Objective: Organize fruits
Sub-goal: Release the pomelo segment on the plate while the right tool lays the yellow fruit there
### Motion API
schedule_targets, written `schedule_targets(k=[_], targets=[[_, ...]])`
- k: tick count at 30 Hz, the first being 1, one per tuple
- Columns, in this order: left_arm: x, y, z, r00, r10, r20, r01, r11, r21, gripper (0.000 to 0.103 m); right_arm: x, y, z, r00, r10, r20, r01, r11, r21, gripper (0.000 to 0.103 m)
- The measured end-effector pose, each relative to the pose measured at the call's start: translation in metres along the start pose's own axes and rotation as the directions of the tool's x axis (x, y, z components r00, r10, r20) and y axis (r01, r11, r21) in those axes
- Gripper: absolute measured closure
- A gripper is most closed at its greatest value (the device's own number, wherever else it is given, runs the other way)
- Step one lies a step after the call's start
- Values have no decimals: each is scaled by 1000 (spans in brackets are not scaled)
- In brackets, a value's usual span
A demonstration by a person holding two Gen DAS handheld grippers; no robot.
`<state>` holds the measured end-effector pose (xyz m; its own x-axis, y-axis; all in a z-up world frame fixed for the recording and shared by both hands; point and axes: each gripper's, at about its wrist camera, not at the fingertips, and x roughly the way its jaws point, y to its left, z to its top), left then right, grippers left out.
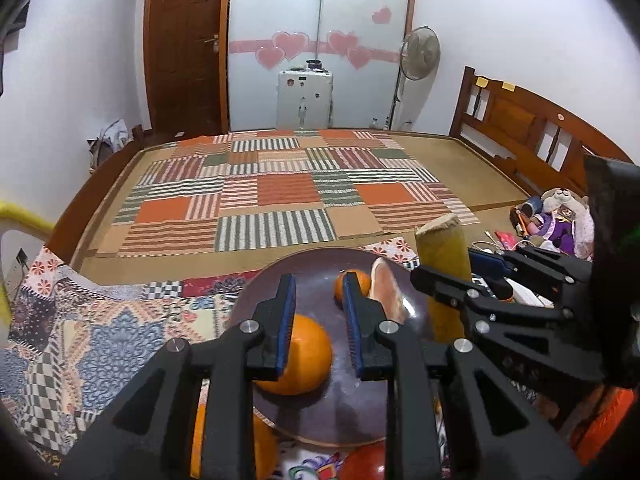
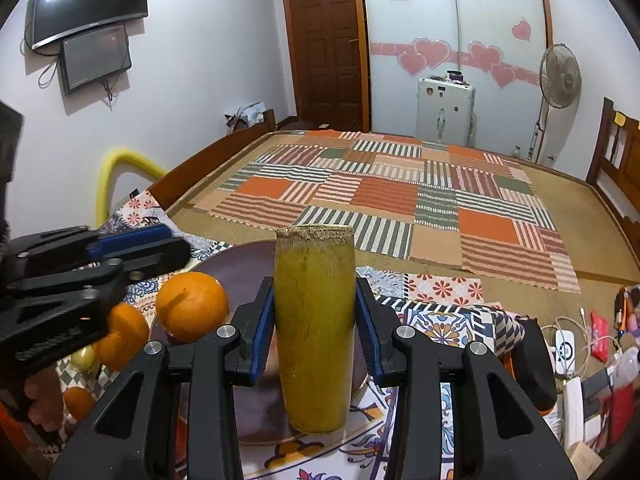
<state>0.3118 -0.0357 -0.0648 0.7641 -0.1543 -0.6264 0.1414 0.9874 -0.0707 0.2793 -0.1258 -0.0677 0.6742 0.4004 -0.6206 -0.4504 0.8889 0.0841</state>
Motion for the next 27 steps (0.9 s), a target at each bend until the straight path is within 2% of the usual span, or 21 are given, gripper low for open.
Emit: schedule_targets(k=[6, 13, 18, 23, 27], targets=[[-13, 10, -7, 1000, 24, 1, -24, 999, 21, 80, 19, 4, 0, 998, 17, -60, -17, 1000, 2, 68], [-19, 19, -13, 999, 33, -1, -33, 999, 28, 79, 35, 13, -7, 992, 0, -127, -3, 1000, -22, 68], [-19, 21, -17, 1000, 29, -5, -28, 1000, 14, 75, 27, 17, -6, 992, -17, -127, 10, 999, -51, 68], [-22, 25, -20, 1000, 21, -2, -21, 1000, -8, 70, 6, 21, -6, 996, -15, -92, 11, 999, -43, 59], [-35, 22, -20, 999, 26, 24, -26, 1000, -6, 62, -16, 25, -9, 999, 6, -45, -8, 999, -37, 54]])
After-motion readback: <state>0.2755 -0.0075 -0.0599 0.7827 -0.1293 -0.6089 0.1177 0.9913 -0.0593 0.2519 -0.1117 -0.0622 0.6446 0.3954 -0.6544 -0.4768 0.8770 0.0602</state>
